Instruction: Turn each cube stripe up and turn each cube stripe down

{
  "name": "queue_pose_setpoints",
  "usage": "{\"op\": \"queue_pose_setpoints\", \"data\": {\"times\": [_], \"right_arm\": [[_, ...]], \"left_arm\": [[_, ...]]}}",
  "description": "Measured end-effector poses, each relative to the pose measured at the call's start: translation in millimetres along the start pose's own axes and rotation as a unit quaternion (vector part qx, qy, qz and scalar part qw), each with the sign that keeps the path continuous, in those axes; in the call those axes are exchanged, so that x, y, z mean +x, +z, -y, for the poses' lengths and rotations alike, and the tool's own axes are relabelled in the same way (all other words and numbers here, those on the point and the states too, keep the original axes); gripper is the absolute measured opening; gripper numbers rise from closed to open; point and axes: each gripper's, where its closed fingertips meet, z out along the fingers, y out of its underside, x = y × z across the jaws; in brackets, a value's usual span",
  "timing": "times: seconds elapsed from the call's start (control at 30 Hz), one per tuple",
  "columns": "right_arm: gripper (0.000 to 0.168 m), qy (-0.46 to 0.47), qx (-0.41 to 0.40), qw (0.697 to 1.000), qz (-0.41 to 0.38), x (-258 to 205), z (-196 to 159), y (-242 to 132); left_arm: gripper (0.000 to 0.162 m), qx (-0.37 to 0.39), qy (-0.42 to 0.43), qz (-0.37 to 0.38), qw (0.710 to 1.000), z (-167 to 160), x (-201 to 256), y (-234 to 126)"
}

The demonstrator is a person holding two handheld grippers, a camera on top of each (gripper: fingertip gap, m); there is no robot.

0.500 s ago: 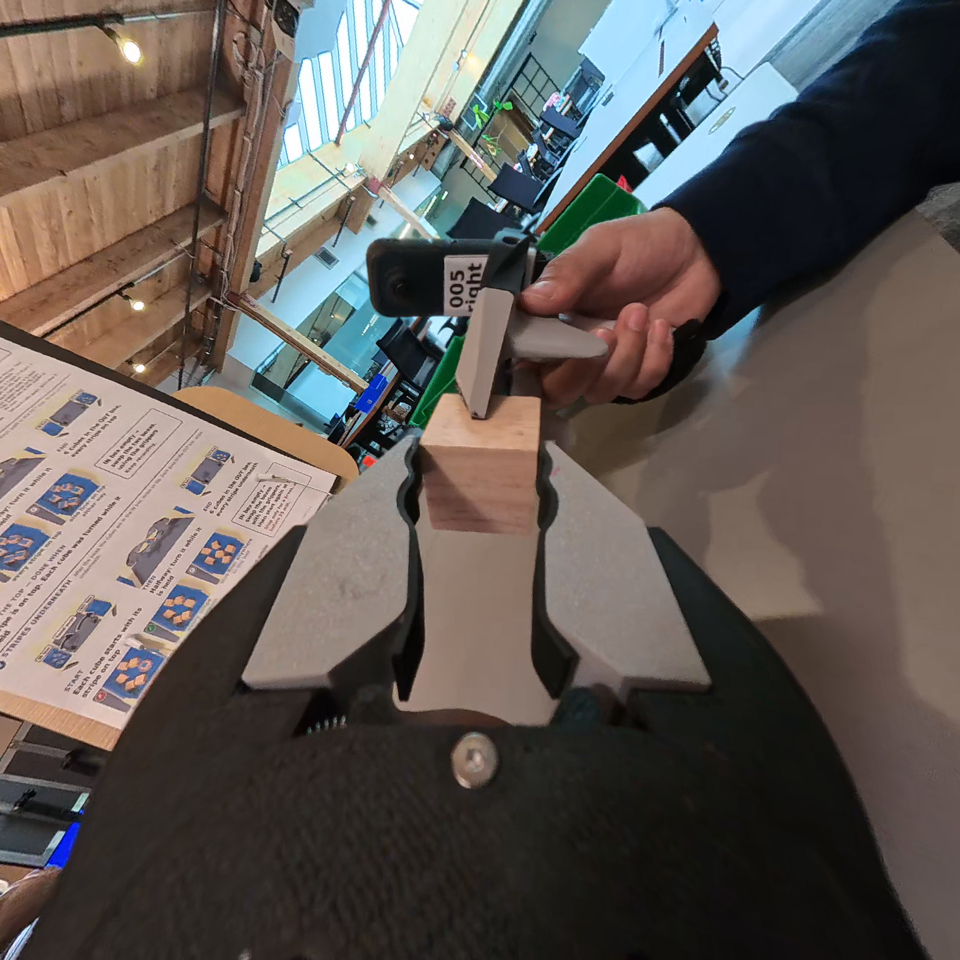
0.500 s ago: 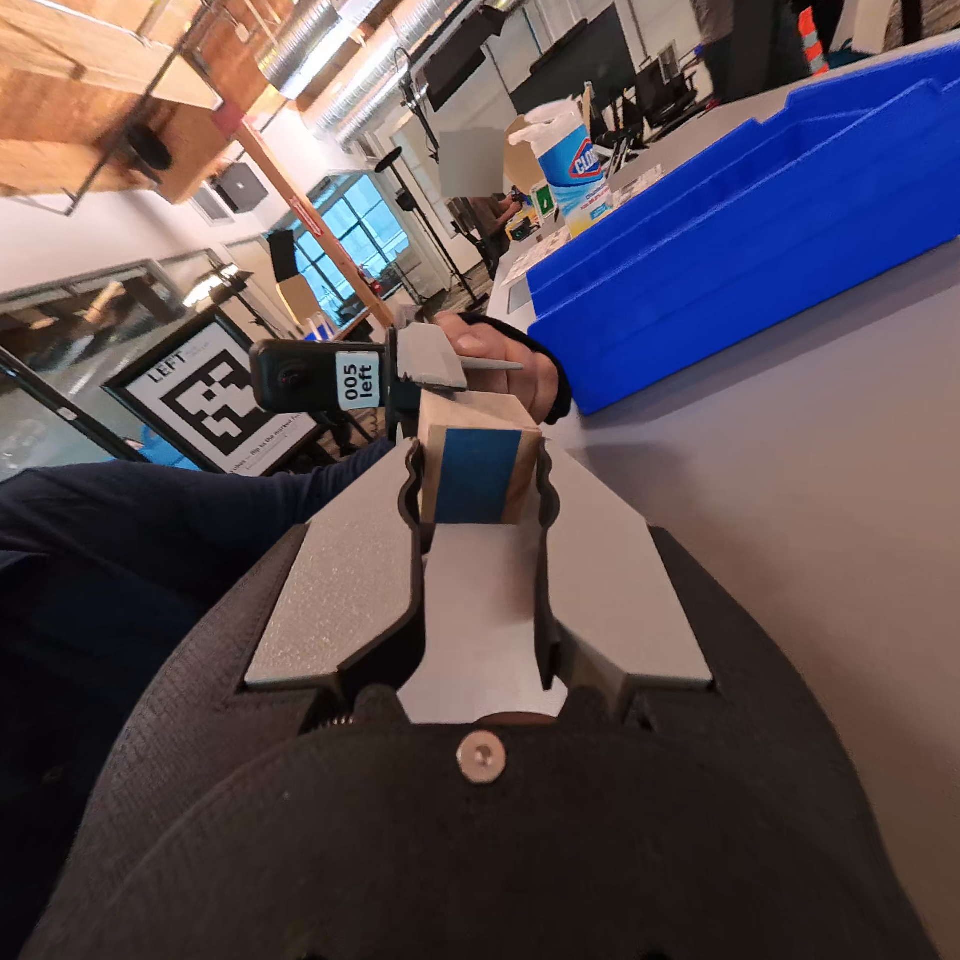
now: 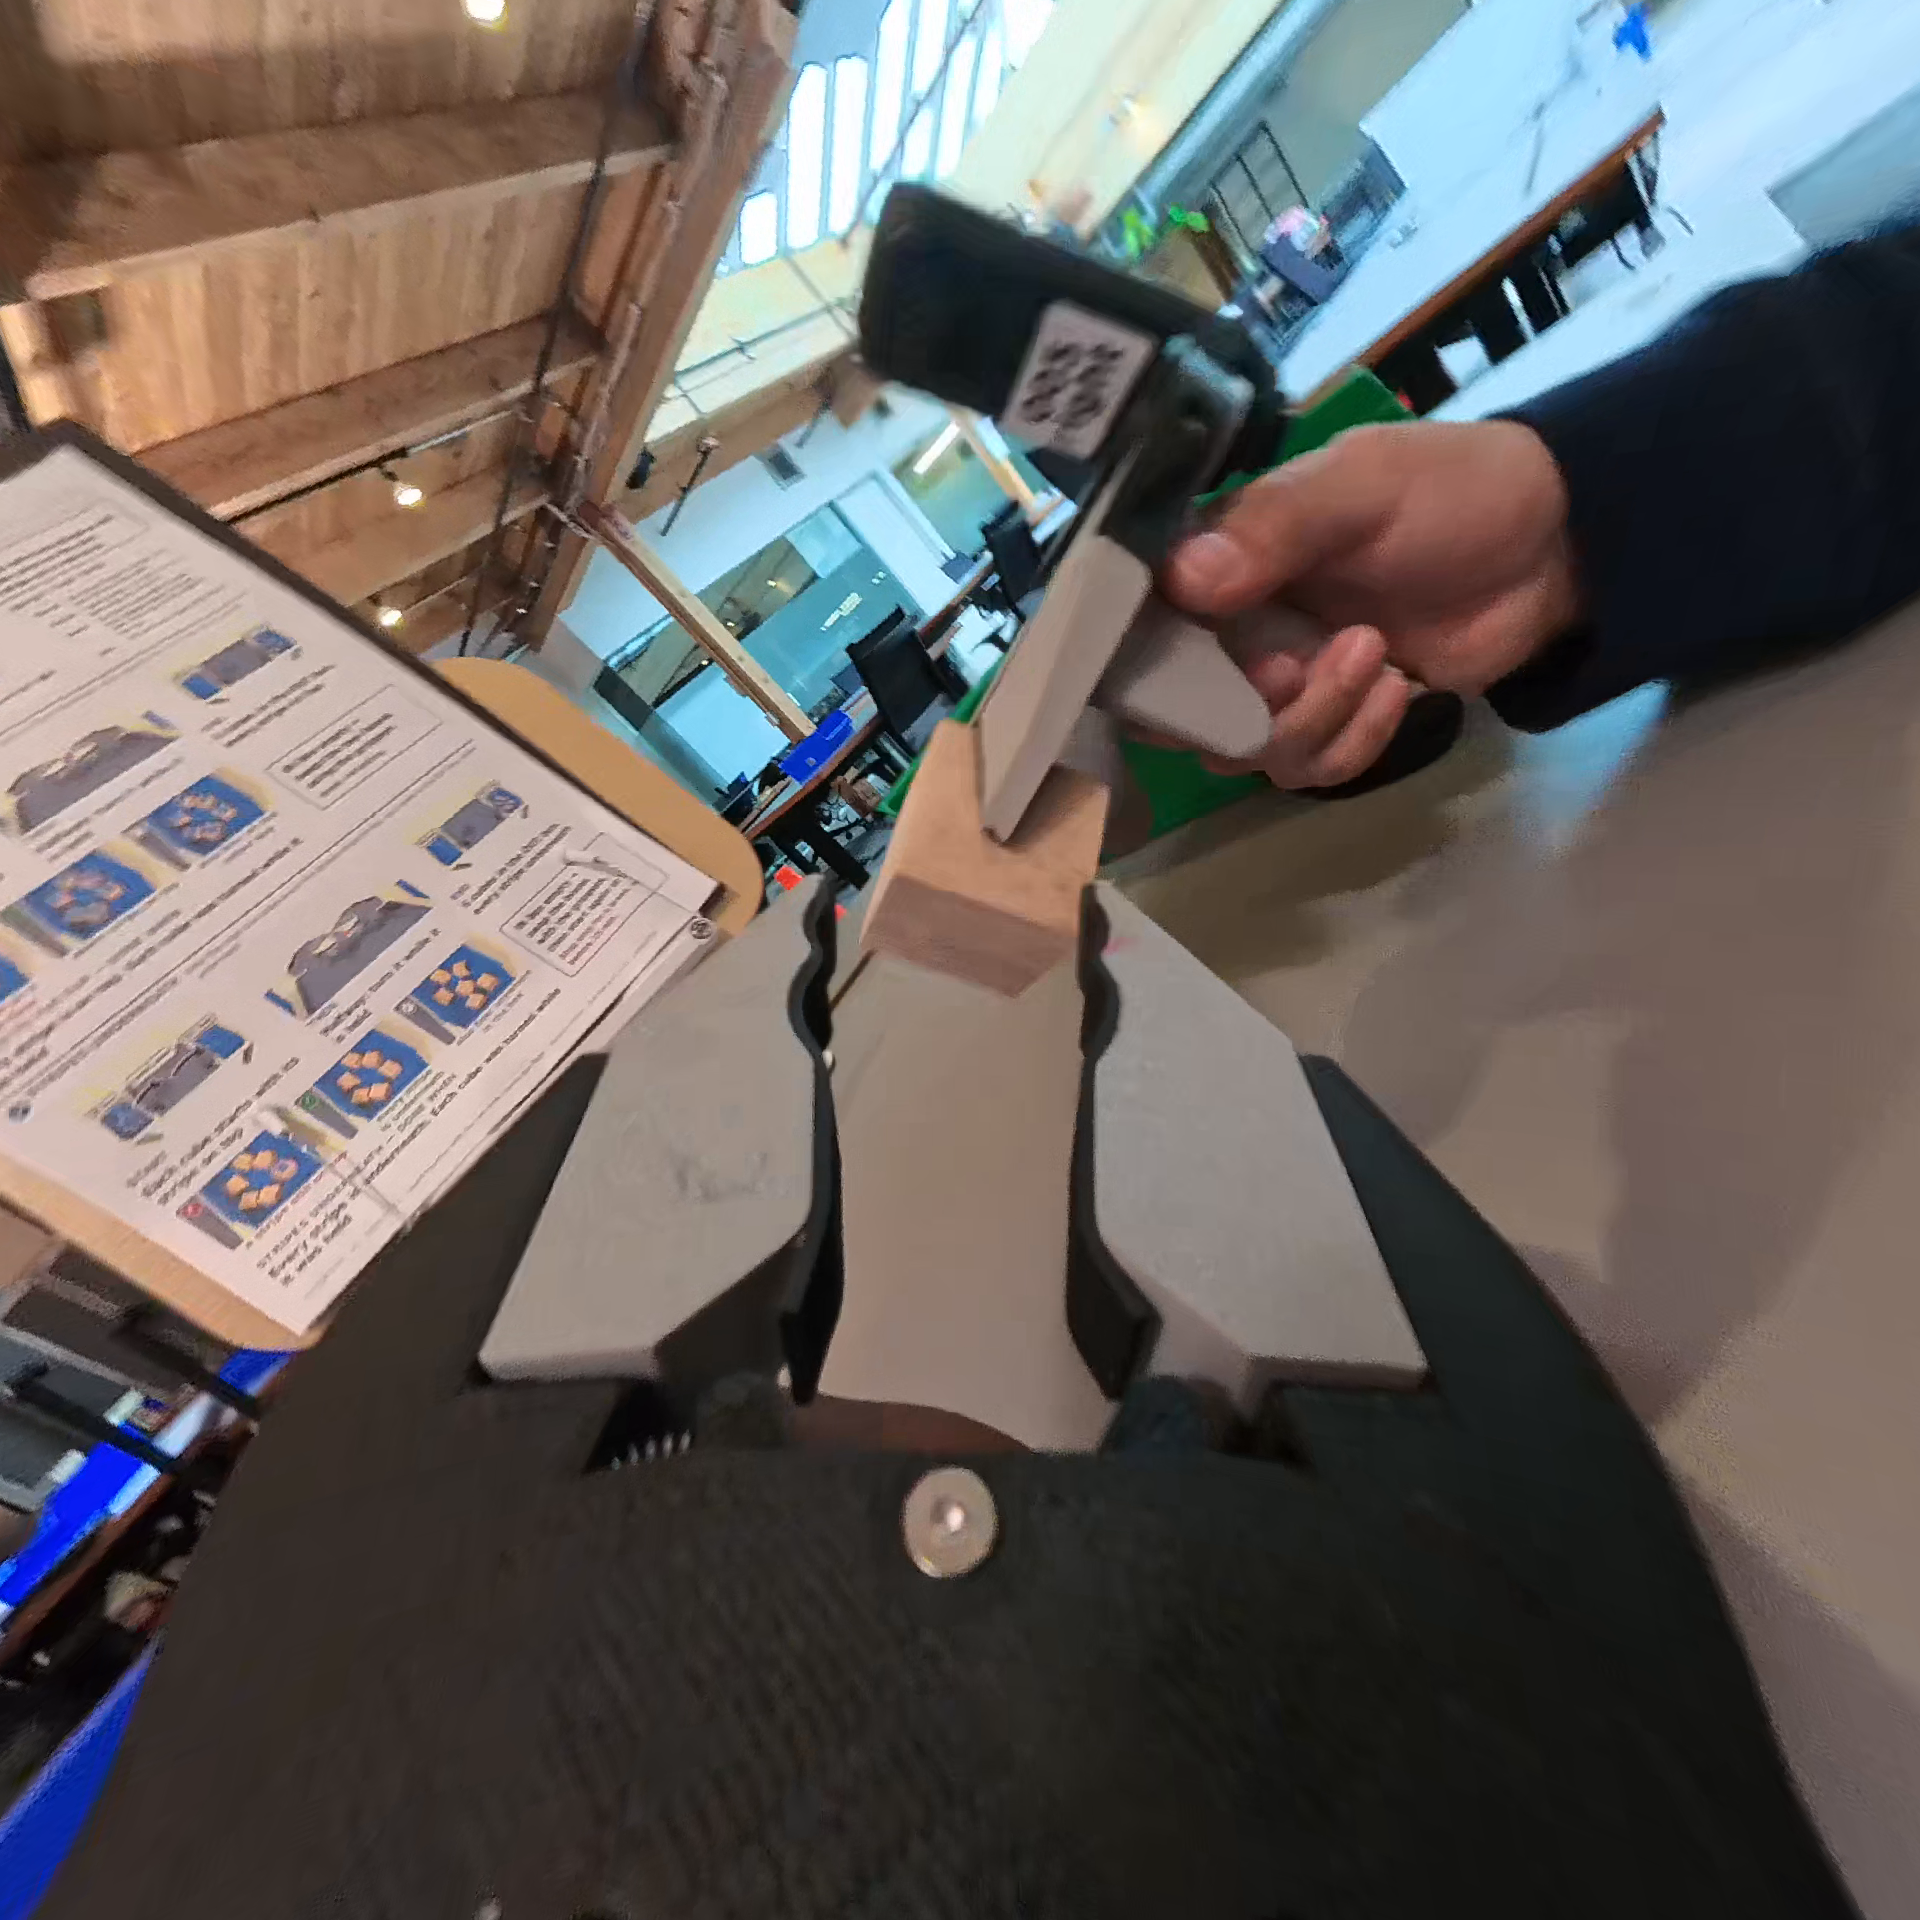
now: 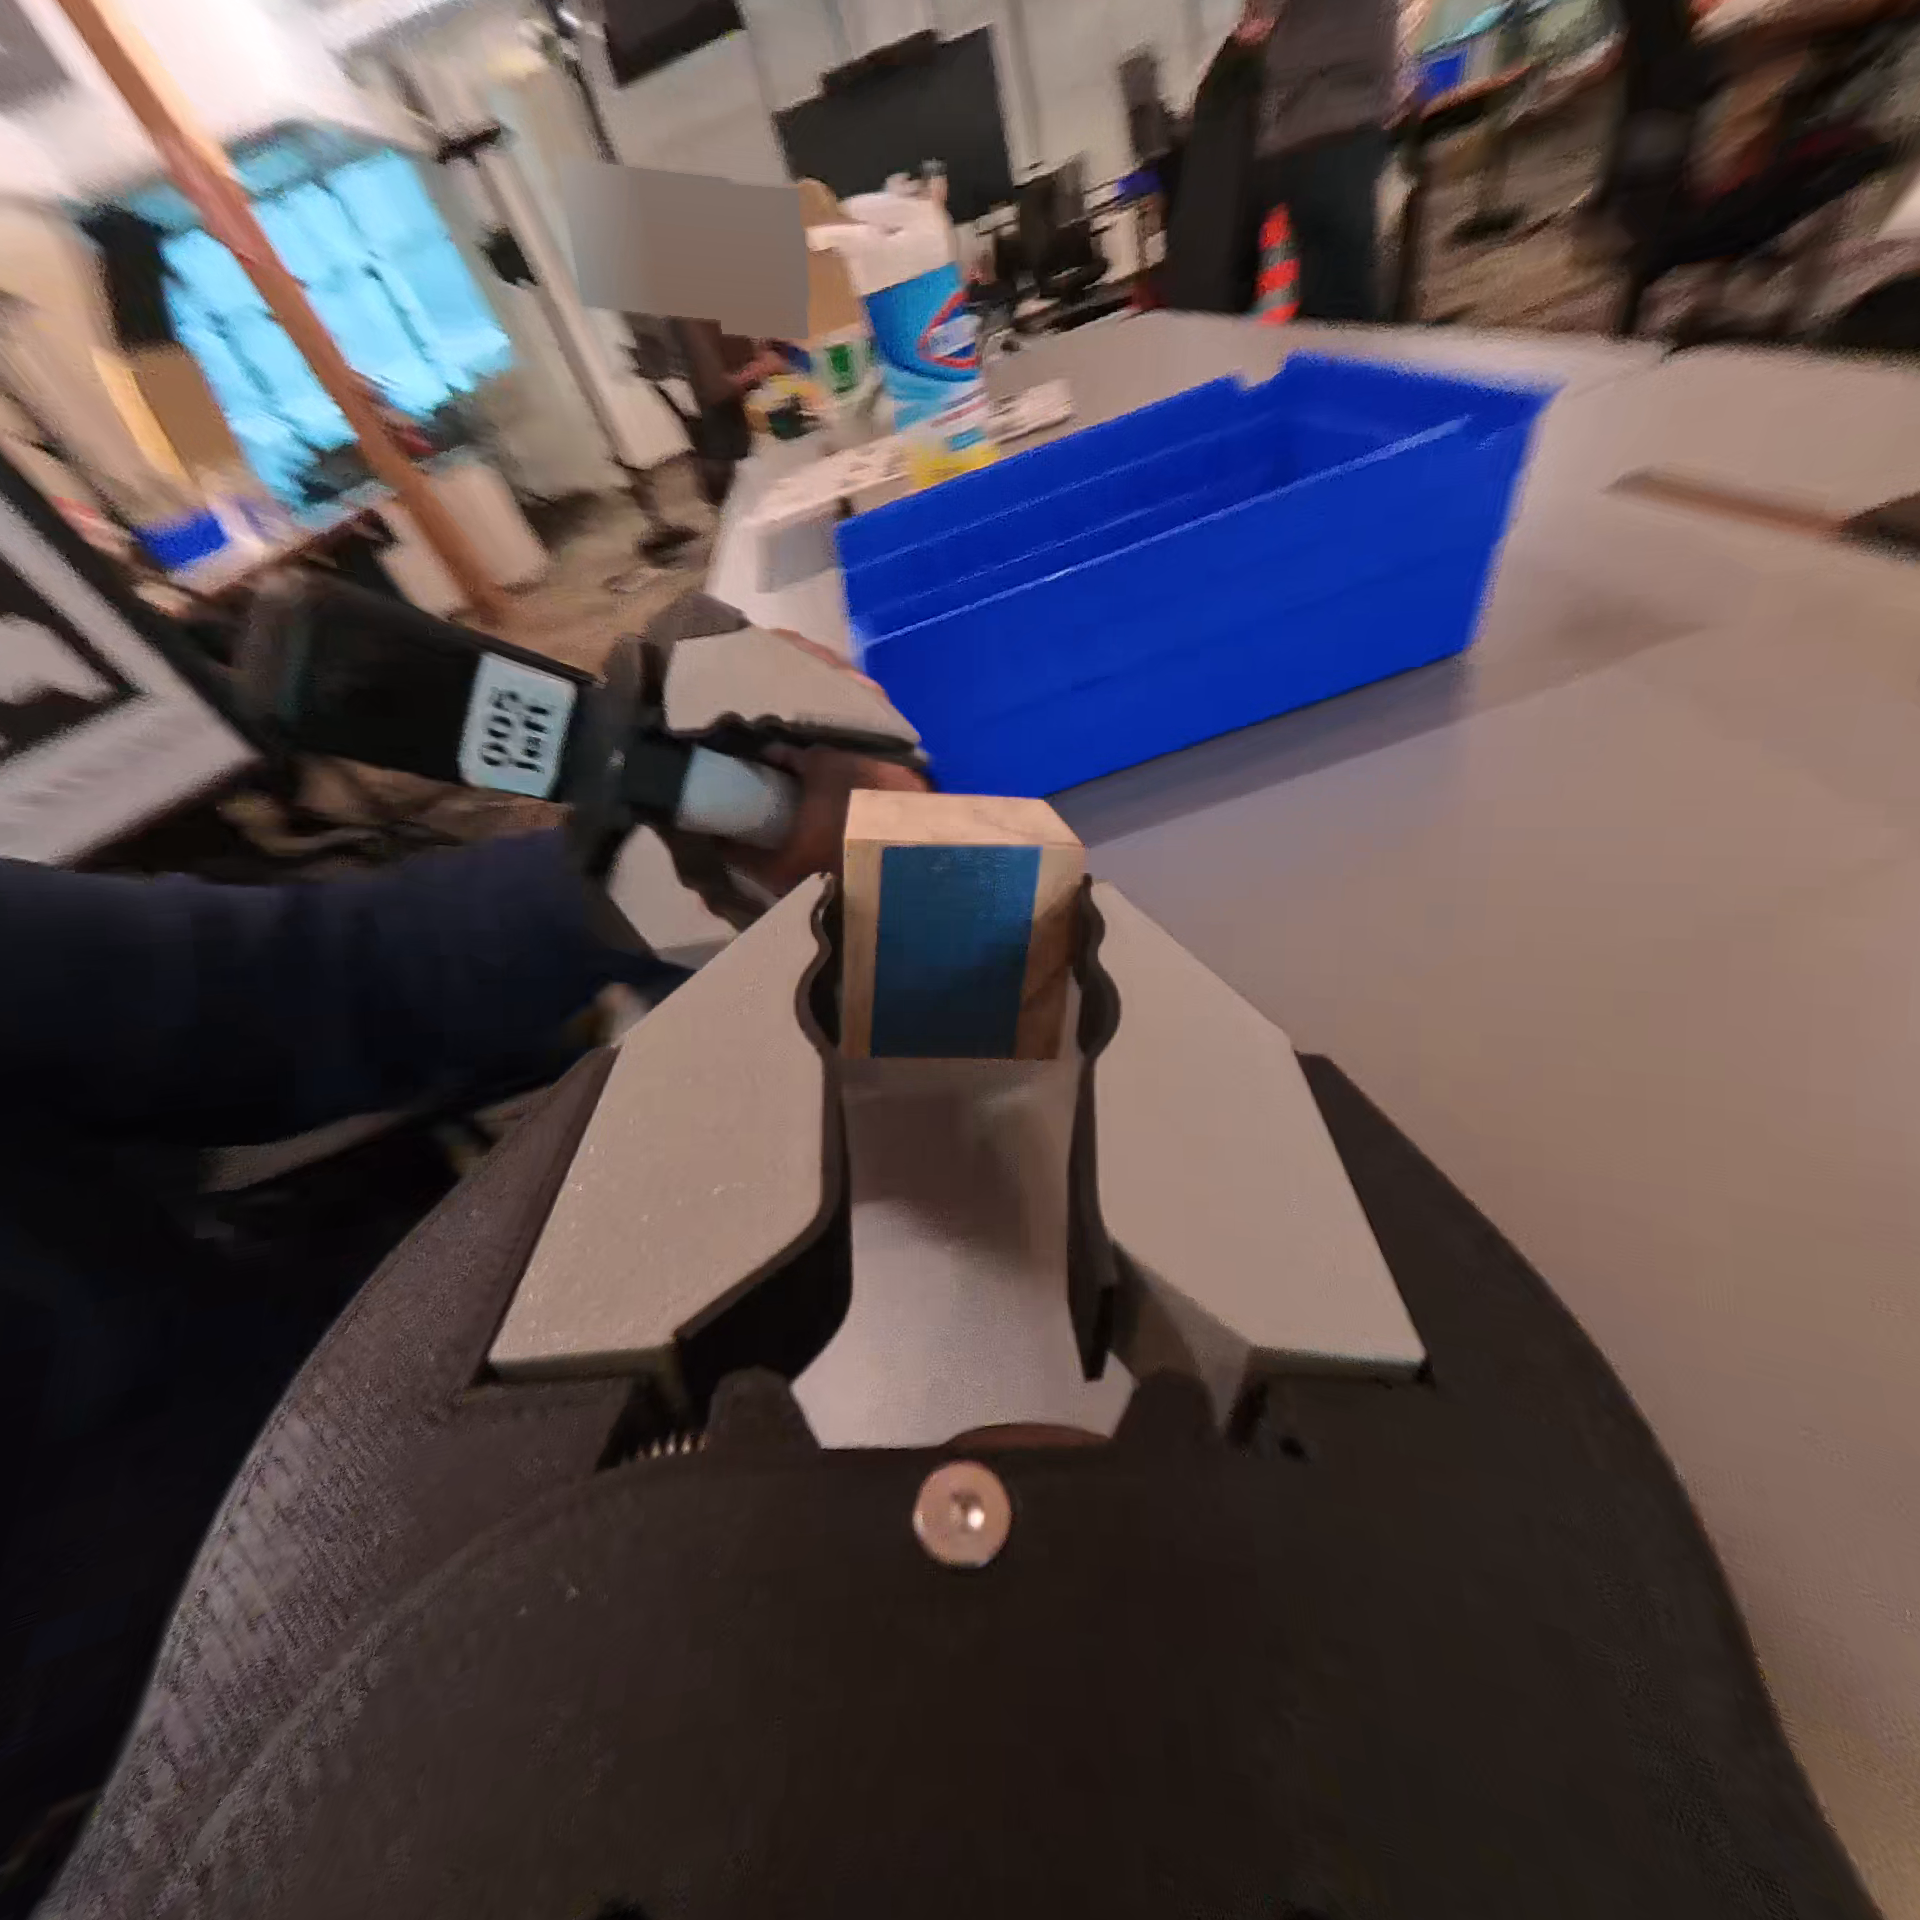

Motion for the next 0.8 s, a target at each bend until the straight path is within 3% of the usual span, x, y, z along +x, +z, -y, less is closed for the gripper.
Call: {"op": "queue_pose_setpoints", "data": {"times": [0.17, 0.27, 0.33, 0.43, 0.53, 0.7, 0.73, 0.8], "right_arm": [[0.041, -0.105, 0.079, 0.982, -0.133, -12.7, 47.3, -51.0], [0.041, -0.15, 0.038, 0.941, -0.3, 12.7, 61.1, -114.8], [0.042, -0.114, 0.001, 0.921, -0.372, 40.5, 59.3, -165.0], [0.042, -0.022, -0.124, 0.877, -0.463, 92.5, 20.8, -235.2], [0.042, 0.035, -0.252, 0.814, -0.523, 133.7, -31.7, -278.1], [0.042, 0.121, -0.34, 0.784, -0.505, 166.2, -97.7, -278.8], [0.045, 0.132, -0.348, 0.782, -0.5, 166.7, -103.6, -278.3], [0.073, 0.119, -0.336, 0.782, -0.512, 164.4, -96.9, -282.7]], "left_arm": [[0.033, -0.003, -0.043, 0.042, 0.998, -8.0, -20.9, -9.0], [0.027, -0.057, -0.027, 0.045, 0.997, -30.0, -21.5, -6.7], [0.027, -0.079, -0.027, 0.042, 0.996, -37.0, -20.2, -4.3], [0.027, -0.079, -0.029, 0.035, 0.996, -35.6, -15.8, -2.9], [0.028, -0.089, -0.029, 0.027, 0.995, -39.5, -11.3, -1.3], [0.029, -0.145, -0.069, 0.038, 0.986, -54.1, -3.8, -4.5], [0.038, -0.183, -0.097, 0.045, 0.977, -57.7, -0.6, -10.4], [0.061, -0.24, -0.148, 0.044, 0.959, -49.0, 11.1, -31.3]]}}
